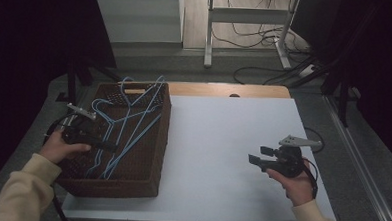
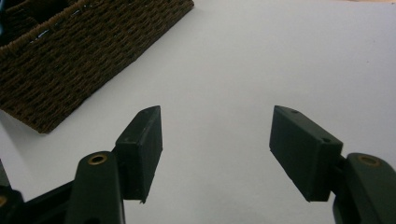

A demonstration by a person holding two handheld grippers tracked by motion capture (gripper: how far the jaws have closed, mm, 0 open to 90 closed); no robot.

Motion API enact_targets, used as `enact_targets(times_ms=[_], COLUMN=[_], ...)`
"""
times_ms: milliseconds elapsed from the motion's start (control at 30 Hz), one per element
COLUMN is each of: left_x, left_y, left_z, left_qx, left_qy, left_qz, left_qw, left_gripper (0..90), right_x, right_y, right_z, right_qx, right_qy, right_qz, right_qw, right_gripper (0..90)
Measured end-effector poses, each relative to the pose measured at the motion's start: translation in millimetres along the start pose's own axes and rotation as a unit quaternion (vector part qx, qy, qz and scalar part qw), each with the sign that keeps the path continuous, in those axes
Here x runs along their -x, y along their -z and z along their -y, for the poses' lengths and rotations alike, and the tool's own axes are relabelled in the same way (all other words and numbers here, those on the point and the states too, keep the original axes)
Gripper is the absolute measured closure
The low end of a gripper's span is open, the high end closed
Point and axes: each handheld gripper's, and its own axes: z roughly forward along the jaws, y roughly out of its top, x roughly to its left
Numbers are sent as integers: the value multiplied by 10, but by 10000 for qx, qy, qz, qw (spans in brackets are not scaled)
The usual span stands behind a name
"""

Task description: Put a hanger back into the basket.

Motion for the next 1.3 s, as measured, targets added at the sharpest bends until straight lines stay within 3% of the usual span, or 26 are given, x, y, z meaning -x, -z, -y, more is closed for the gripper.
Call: enact_targets(times_ms=[200,367,467,500,533,567,633,667,700,733,767,800,833,900,933,1000,1033,1067,1133,1200,1300], left_x=[-34,-79,-189,-189,-265,-265,-300,-319,-319,-319,-310,-243,-196,-159,-100,-31,-31,61,110,248,325], left_y=[-28,-54,-97,-97,-44,-44,39,82,82,75,56,17,11,18,45,38,38,-15,-52,-184,-284], left_z=[110,158,188,188,200,200,220,230,230,233,234,223,216,211,204,183,183,140,114,24,-34], left_qx=[-306,-408,-563,-563,-336,-336,34,199,199,227,252,195,222,264,436,559,559,502,482,356,231], left_qy=[-10,86,378,378,662,662,831,1098,1098,1126,1135,845,715,649,596,440,440,186,80,-251,-406], left_qz=[-66,-154,-657,-657,-1039,-1039,-1490,-1976,-1976,-2170,-2250,-2350,-2423,-2448,-2309,-2115,-2115,-2087,-2034,-1910,-1862], left_qw=[9995,9990,9955,9955,9918,9918,9853,9739,9739,9694,9674,9681,9673,9670,9702,9748,9748,9765,9779,9806,9814], left_gripper=[862,861,859,852,841,821,785,721,695,644,625,634,632,627,627,615,602,593,559,522,478], right_x=[-1,-6,-1,-1,0,-2,-3,1,3,4,4,2,1,1,4,3,3,-6,-7,-9,-9], right_y=[-17,-25,-29,-29,-30,-28,-26,-19,-19,-19,-20,-22,-25,-29,-37,-50,-50,-58,-62,-60,-59], right_z=[2,0,3,3,5,5,5,4,4,4,4,4,5,5,3,1,1,-1,-2,-7,-6], right_qx=[-18,-25,-51,-51,-61,-55,-40,-32,-17,-13,-13,-23,-28,-39,-57,-68,-68,-88,-82,-79,-75], right_qy=[-18,-16,-18,-18,-21,-19,-25,-34,-38,-41,-41,-34,-21,-11,-13,2,2,2,25,26,11], right_qz=[-4,-6,-1,-1,-5,-3,-2,7,10,8,4,2,-5,-4,-15,-12,-12,-26,-28,-25,-23], right_qw=[10000,10000,10000,10000,10000,10000,10000,10000,10000,10000,10000,10000,10000,10000,10000,10000,10000,10000,10000,10000,10000], right_gripper=[351,350,350,350,349,349,349,349,349,349,349,350,349,349,349,349,349,348,348,347,347])
